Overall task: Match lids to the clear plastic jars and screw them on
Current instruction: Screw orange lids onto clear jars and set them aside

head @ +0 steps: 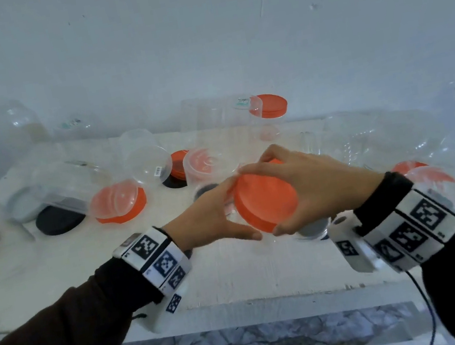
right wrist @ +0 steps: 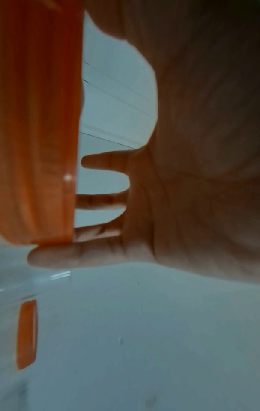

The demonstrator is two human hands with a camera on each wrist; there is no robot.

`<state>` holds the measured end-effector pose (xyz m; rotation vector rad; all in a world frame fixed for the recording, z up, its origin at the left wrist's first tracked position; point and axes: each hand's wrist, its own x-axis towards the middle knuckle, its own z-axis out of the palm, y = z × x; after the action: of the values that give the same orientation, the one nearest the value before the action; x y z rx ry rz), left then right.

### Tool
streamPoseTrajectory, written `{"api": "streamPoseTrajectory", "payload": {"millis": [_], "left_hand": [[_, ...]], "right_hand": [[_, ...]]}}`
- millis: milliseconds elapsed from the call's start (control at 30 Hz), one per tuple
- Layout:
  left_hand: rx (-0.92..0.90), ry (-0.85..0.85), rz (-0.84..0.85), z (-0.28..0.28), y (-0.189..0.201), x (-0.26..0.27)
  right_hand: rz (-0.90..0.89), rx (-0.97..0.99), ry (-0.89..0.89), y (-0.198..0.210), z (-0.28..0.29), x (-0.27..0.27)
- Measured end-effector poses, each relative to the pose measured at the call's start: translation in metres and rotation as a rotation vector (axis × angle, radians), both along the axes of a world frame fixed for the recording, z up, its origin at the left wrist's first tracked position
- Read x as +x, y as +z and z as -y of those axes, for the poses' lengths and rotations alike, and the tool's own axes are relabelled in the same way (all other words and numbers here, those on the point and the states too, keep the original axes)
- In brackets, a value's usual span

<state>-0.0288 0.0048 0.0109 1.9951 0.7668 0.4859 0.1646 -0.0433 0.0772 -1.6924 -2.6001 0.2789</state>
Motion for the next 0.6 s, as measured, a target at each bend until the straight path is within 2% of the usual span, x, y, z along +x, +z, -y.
{"api": "streamPoseTrajectory", "payload": {"millis": [133, 233, 300, 367, 467, 600], "left_hand": [[0.079, 0.075, 0.171, -0.008, 0.032, 0.006], [0.298, 0.268, 0.199, -0.028, 0.040, 0.010], [0.489, 0.375, 0.115, -0.044, 0.036, 0.013], [0.617, 0.406, -0.017, -0.056, 0.027, 0.018], [0.660, 0.395, -0.175, -0.065, 0.014, 0.024], [0.720, 0.466, -0.306, -0.072, -0.001, 0.029]], "right_hand": [[-0.184, 0.051, -0.115, 0.028, -0.007, 0.029], [-0.230, 0.141, -0.229, 0.044, -0.020, 0.050], [-0.258, 0.205, -0.313, 0.050, -0.034, 0.064], [-0.298, 0.266, -0.383, 0.052, -0.049, 0.079], [-0.314, 0.325, -0.437, 0.051, -0.073, 0.096], [-0.310, 0.338, -0.488, 0.048, -0.105, 0.117]]}}
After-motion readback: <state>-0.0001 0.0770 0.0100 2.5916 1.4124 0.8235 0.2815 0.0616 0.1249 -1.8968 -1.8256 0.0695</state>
